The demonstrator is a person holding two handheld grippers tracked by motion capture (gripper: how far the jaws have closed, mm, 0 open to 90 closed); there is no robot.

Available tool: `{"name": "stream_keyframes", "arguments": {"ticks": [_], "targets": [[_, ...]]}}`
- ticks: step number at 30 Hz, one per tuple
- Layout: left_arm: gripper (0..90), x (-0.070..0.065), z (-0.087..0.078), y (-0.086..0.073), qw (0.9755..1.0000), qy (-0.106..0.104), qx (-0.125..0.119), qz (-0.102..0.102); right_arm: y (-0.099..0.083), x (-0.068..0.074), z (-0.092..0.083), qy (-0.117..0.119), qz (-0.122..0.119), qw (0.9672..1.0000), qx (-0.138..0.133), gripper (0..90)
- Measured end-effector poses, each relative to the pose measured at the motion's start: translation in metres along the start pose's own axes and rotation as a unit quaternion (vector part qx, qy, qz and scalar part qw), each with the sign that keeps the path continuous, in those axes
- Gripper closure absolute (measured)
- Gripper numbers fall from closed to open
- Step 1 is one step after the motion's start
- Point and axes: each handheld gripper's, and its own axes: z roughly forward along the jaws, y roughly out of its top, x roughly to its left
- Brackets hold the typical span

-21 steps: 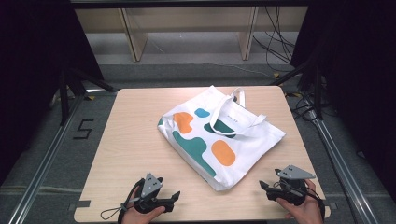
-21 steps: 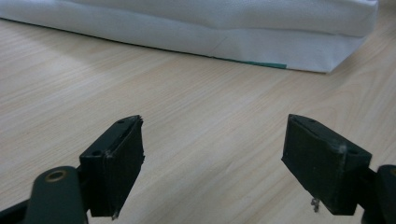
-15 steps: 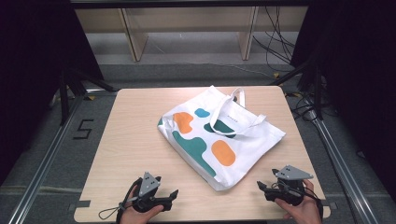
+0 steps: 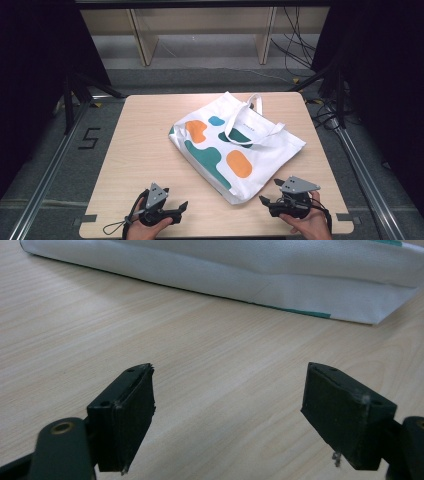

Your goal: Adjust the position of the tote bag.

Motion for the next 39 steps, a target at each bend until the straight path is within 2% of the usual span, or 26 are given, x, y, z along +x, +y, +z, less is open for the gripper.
{"name": "stream_keyframes", "arguments": {"ticks": [1,2,3,4,6,7,9,10,12,14,16,17,18,21,22,23,24,26,27,28,29,30,31,33,36,39], "targets": [[20.4,0.000,0.000,0.000,1.0000,0.000,0.001,0.002,0.003,0.002,0.002,0.006,-0.010,0.9999,-0.005,32.1],[20.7,0.000,0.000,0.000,1.0000,0.001,0.001,0.001,0.008,0.007,0.005,0.024,-0.014,0.9996,-0.006,35.4],[20.7,0.001,0.000,0.000,1.0000,0.005,0.002,0.002,0.008,0.007,0.005,0.024,-0.014,0.9996,-0.006,35.4],[20.6,0.001,0.000,0.000,1.0000,0.005,0.001,0.002,0.014,0.012,0.011,0.035,-0.037,0.9986,-0.014,39.7],[20.6,0.000,0.000,0.000,1.0000,-0.002,0.002,0.000,0.016,0.014,0.013,0.040,-0.042,0.9981,-0.017,41.8],[20.5,0.000,0.001,0.000,1.0000,-0.001,0.003,0.000,0.021,0.020,0.017,0.062,-0.048,0.9968,-0.017,45.5],[20.4,0.001,0.001,0.000,1.0000,0.002,0.004,0.001,0.022,0.023,0.019,0.069,-0.046,0.9965,-0.015,47.1],[20.4,0.001,0.001,0.000,1.0000,0.002,0.004,0.002,0.024,0.027,0.022,0.075,-0.055,0.9955,-0.013,48.5],[20.3,0.000,0.001,-0.001,1.0000,0.000,0.006,0.000,0.027,0.033,0.027,0.080,-0.073,0.9941,-0.008,49.5],[20.1,0.000,0.001,-0.001,1.0000,0.000,0.009,0.001,0.029,0.038,0.032,0.089,-0.075,0.9931,-0.004,54.0],[20.1,0.000,0.001,0.000,0.9999,0.001,0.009,0.005,0.032,0.043,0.040,0.092,-0.097,0.9910,0.000,61.8],[20.1,0.001,0.001,0.000,0.9999,-0.005,0.013,0.009,0.033,0.045,0.042,0.082,-0.102,0.9914,0.004,64.6],[20.1,0.000,0.003,-0.001,1.0000,-0.004,0.007,0.000,0.034,0.046,0.046,0.081,-0.106,0.9910,0.007,68.4],[20.1,0.000,0.002,0.000,1.0000,0.000,0.007,0.003,0.038,0.050,0.058,0.082,-0.132,0.9877,0.015,79.3],[20.2,0.000,0.002,0.000,1.0000,0.000,0.007,0.003,0.040,0.051,0.060,0.081,-0.129,0.9883,0.015,81.8],[20.2,0.001,0.001,0.000,0.9999,-0.006,0.011,0.008,0.046,0.051,0.066,0.090,-0.135,0.9868,0.009,83.4],[20.2,0.001,0.002,-0.001,0.9999,-0.004,0.010,0.001,0.046,0.051,0.066,0.090,-0.135,0.9868,0.009,83.4],[20.2,0.001,0.001,0.000,1.0000,0.000,0.007,-0.002,0.051,0.056,0.073,0.100,-0.126,0.9869,0.009,84.4],[20.2,0.002,0.001,0.000,1.0000,-0.001,0.005,-0.001,0.053,0.059,0.077,0.103,-0.137,0.9851,0.011,84.7],[20.3,0.002,0.000,0.000,1.0000,-0.001,0.006,0.000,0.056,0.063,0.082,0.106,-0.136,0.9849,0.011,84.9],[20.3,0.002,0.001,-0.001,1.0000,0.002,0.004,-0.003,0.059,0.066,0.088,0.111,-0.141,0.9836,0.012,85.2],[20.3,0.003,0.001,-0.001,1.0000,0.003,0.004,-0.007,0.062,0.069,0.093,0.116,-0.135,0.9839,0.011,85.4],[20.3,0.004,0.000,-0.001,1.0000,0.001,0.007,-0.001,0.068,0.073,0.100,0.124,-0.135,0.9830,0.006,85.5],[20.3,0.003,0.001,-0.001,1.0000,0.002,0.002,-0.007,0.076,0.080,0.111,0.132,-0.135,0.9819,0.005,85.7],[20.2,0.002,0.000,-0.001,1.0000,-0.002,0.006,-0.002,0.091,0.092,0.132,0.145,-0.129,0.9810,0.006,85.9],[20.1,0.002,0.001,-0.001,1.0000,0.000,0.006,0.001,0.104,0.097,0.146,0.161,-0.132,0.9781,0.000,86.0]]}}
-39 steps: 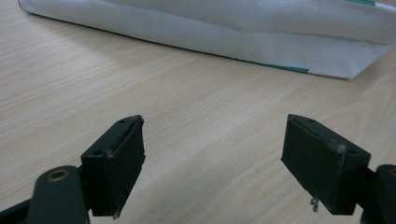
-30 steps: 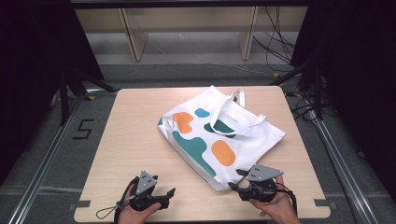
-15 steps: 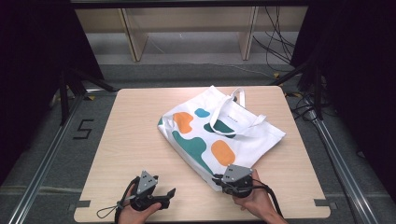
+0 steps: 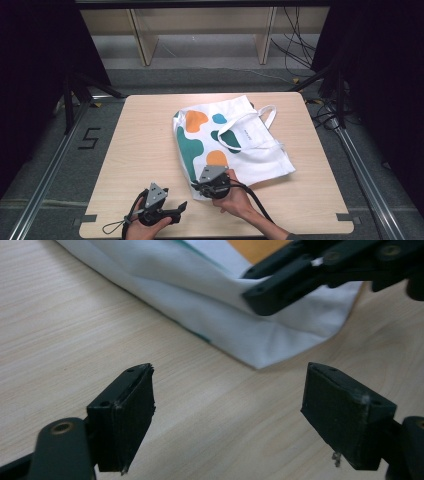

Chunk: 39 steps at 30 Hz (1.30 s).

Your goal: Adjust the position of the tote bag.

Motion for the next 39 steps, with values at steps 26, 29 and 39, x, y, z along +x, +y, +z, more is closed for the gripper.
{"name": "stream_keyframes", "arguments": {"ticks": [26,29,39], "targets": [[25.2,-0.020,0.042,0.023,0.9970,-0.019,-0.037,-0.065,-0.060,-0.050,-0.118,-0.093,0.135,0.9863,-0.018,39.8],[30.3,-0.024,0.048,0.026,0.9984,0.016,-0.028,-0.047,-0.062,-0.048,-0.121,-0.090,0.126,0.9877,-0.018,39.1],[75.7,-0.002,0.049,0.028,0.9989,0.039,-0.023,-0.012,-0.064,-0.050,-0.130,-0.108,0.122,0.9863,-0.028,38.6]]}}
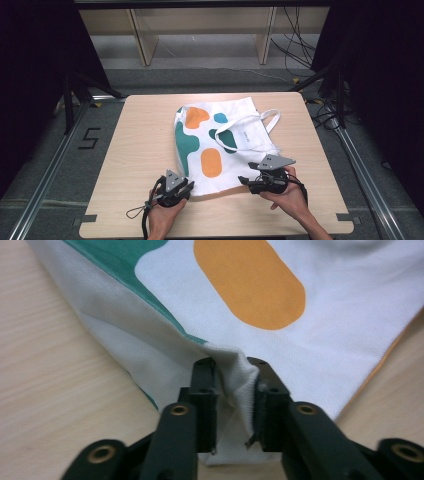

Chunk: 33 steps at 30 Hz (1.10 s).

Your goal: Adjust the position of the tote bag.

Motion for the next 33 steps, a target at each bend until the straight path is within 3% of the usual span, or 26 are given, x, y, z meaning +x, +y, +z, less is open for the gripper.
{"name": "stream_keyframes", "arguments": {"ticks": [1,3,6,7,11,12,14,17,18,19,20,22,23,25,28,29,30,33], "targets": [[76.5,0.009,-0.001,0.000,1.0000,0.001,0.005,0.003,0.000,-0.003,-0.003,-0.001,0.000,1.0000,-0.005,38.7],[76.8,0.015,-0.001,0.001,0.9999,0.005,0.010,0.007,0.001,-0.007,-0.005,-0.009,-0.005,0.9998,-0.014,38.8],[80.8,0.035,-0.004,0.003,0.9994,0.022,0.024,0.015,0.001,-0.015,-0.013,-0.017,0.015,0.9995,-0.022,39.1],[81.3,0.041,-0.004,0.003,0.9994,0.026,0.020,0.009,0.000,-0.018,-0.015,-0.014,0.017,0.9995,-0.025,39.4],[82.6,0.068,-0.002,0.004,0.9988,0.046,0.017,-0.005,-0.005,-0.032,-0.023,-0.045,0.030,0.9979,-0.034,39.8],[82.6,0.068,-0.002,0.004,0.9988,0.046,0.017,-0.005,-0.005,-0.032,-0.023,-0.045,0.030,0.9979,-0.034,39.8],[82.6,0.077,-0.001,0.005,0.9985,0.053,0.015,-0.007,-0.007,-0.039,-0.026,-0.057,0.026,0.9975,-0.031,39.7],[82.6,0.091,0.003,0.006,0.9980,0.061,0.015,-0.003,-0.012,-0.045,-0.029,-0.061,0.053,0.9967,-0.010,39.5],[82.6,0.097,0.004,0.007,0.9979,0.061,0.022,0.004,-0.013,-0.047,-0.027,-0.069,0.044,0.9965,-0.015,39.4],[82.6,0.100,0.006,0.007,0.9979,0.062,0.018,0.000,-0.015,-0.049,-0.027,-0.067,0.051,0.9964,-0.006,39.2],[82.6,0.106,0.005,0.009,0.9971,0.066,0.034,0.017,-0.016,-0.050,-0.027,-0.066,0.054,0.9963,-0.004,39.0],[82.6,0.112,0.011,0.011,0.9973,0.068,0.023,0.010,-0.019,-0.052,-0.024,-0.064,0.052,0.9966,0.005,38.8],[82.6,0.117,0.013,0.012,0.9969,0.071,0.031,0.015,-0.019,-0.048,-0.023,-0.056,0.064,0.9963,0.013,38.8],[82.7,0.125,0.016,0.015,0.9960,0.079,0.037,0.020,-0.020,-0.051,-0.018,-0.055,0.035,0.9978,0.011,38.5],[82.6,0.137,0.023,0.021,0.9947,0.091,0.041,0.025,-0.021,-0.050,-0.016,-0.056,0.025,0.9979,0.022,38.5],[82.5,0.142,0.026,0.023,0.9945,0.093,0.039,0.026,-0.021,-0.051,-0.016,-0.055,0.024,0.9979,0.023,38.5],[82.4,0.146,0.026,0.025,0.9943,0.090,0.046,0.034,-0.022,-0.050,-0.016,-0.055,0.044,0.9971,0.028,38.5],[82.2,0.159,0.031,0.030,0.9943,0.093,0.045,0.028,-0.023,-0.054,-0.016,-0.057,0.035,0.9975,0.024,38.6]]}}
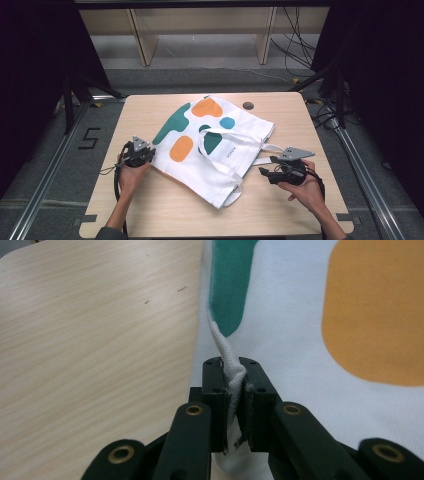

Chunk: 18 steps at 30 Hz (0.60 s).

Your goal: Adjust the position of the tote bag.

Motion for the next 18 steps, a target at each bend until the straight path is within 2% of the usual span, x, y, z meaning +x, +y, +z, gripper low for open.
{"name": "stream_keyframes", "arguments": {"ticks": [2,3,5,6,7,8,9,10,11,12,13,14,16,17,18], "targets": [[81.9,0.004,0.006,0.002,0.9999,0.012,-0.010,-0.007,0.000,0.000,-0.001,0.003,0.018,0.9998,0.011,38.6],[81.6,0.005,0.009,0.003,0.9996,0.015,-0.014,-0.020,0.000,0.000,0.000,0.002,0.017,0.9998,0.011,38.5],[79.6,0.007,0.010,0.004,0.9995,0.021,-0.009,-0.021,-0.002,-0.002,0.001,-0.002,0.013,0.9999,0.010,38.4],[76.3,0.006,0.008,0.004,0.9990,0.027,-0.012,-0.032,-0.002,-0.003,0.002,-0.002,0.012,0.9999,0.010,38.4],[70.5,0.004,0.006,0.005,0.9980,0.033,-0.018,-0.051,-0.003,-0.003,0.001,0.000,0.015,0.9998,0.014,38.4],[58.1,0.004,0.003,0.005,0.9972,0.033,-0.019,-0.064,-0.002,-0.006,0.000,-0.004,0.016,0.9998,0.008,38.3],[58.1,0.003,-0.001,0.005,0.9958,0.025,-0.012,-0.087,-0.002,-0.006,0.000,-0.004,0.016,0.9998,0.008,38.3],[50.7,-0.002,-0.008,0.005,0.9908,0.017,-0.026,-0.132,-0.003,-0.007,0.000,-0.006,0.012,0.9999,0.004,38.2],[43.1,-0.007,-0.015,0.006,0.9897,0.018,-0.027,-0.139,-0.003,-0.007,-0.002,-0.009,0.021,0.9997,0.005,38.2],[39.0,-0.014,-0.023,0.008,0.9912,0.028,-0.024,-0.127,-0.004,-0.008,-0.002,-0.008,0.020,0.9998,0.004,38.1],[36.9,-0.022,-0.033,0.010,0.9933,0.026,-0.023,-0.110,-0.004,-0.009,-0.002,-0.009,0.022,0.9997,0.006,37.8],[34.9,-0.033,-0.041,0.011,0.9934,0.008,-0.029,-0.110,-0.005,-0.010,-0.002,-0.009,0.028,0.9995,0.009,37.6],[32.6,-0.053,-0.055,0.012,0.9937,-0.032,-0.038,-0.101,-0.007,-0.012,-0.001,-0.011,0.025,0.9996,0.012,37.4],[31.4,-0.072,-0.064,0.012,0.9942,-0.049,-0.038,-0.088,-0.007,-0.012,-0.001,-0.013,0.025,0.9996,0.010,37.4],[28.5,-0.083,-0.069,0.011,0.9946,-0.064,-0.037,-0.074,-0.007,-0.012,-0.001,-0.010,0.028,0.9995,0.010,37.4]]}}
